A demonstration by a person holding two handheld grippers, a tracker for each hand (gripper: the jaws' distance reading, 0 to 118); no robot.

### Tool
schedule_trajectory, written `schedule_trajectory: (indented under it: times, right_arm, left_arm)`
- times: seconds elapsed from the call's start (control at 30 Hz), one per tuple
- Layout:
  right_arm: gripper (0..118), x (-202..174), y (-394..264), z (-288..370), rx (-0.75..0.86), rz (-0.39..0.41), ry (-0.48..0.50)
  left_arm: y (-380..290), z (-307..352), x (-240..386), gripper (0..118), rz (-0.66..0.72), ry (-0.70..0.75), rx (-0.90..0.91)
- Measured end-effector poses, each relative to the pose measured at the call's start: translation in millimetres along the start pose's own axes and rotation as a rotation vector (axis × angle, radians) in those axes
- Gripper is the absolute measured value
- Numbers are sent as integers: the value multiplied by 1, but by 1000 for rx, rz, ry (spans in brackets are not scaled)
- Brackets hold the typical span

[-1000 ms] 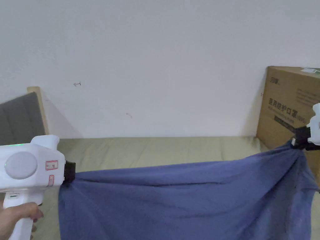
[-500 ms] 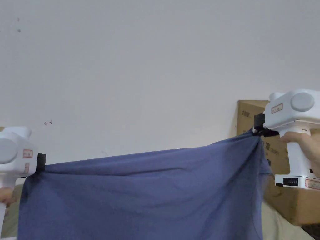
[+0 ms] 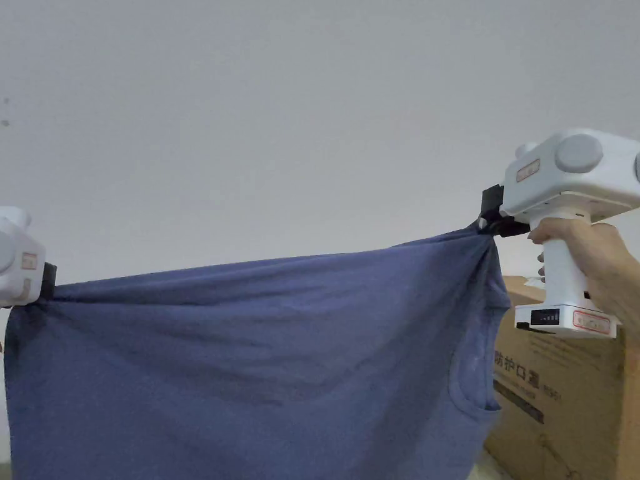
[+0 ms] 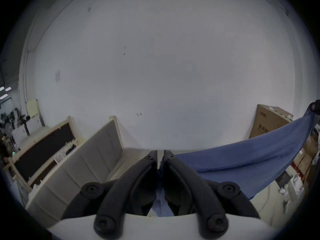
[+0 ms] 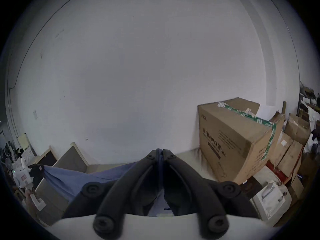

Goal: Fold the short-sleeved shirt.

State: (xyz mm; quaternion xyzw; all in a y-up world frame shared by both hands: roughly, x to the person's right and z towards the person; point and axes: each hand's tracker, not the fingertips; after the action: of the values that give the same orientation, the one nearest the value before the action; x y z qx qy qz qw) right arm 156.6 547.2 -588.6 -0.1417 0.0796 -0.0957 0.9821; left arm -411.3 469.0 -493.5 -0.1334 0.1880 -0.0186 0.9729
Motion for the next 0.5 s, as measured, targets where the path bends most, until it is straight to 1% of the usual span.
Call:
schedule_trajectory:
  times: [0.13, 0.23, 0.3, 0.4, 0.47, 0.5]
  right_arm:
    - [5, -2, -18, -18, -11, 5, -25]
    - [5, 2, -49, -45, -78, 28, -54]
    - [5, 8, -76, -69, -127, 25, -59]
    - [5, 16, -126, -116, -252, -2, -71]
    - [5, 15, -165, -147, -329, 42, -86]
    - [5, 14, -187, -163, -366, 70, -113]
  left_arm:
    - [-14, -21, 11, 6, -10, 20, 9]
    - [-45, -44, 17, 6, -24, 16, -30]
    - [-75, -66, 23, 6, -69, 25, -86]
    - [-135, -102, 34, 6, -158, 66, -127]
    - [-177, -126, 42, 6, -169, 90, -216]
    - [-201, -138, 45, 6, -160, 71, -254]
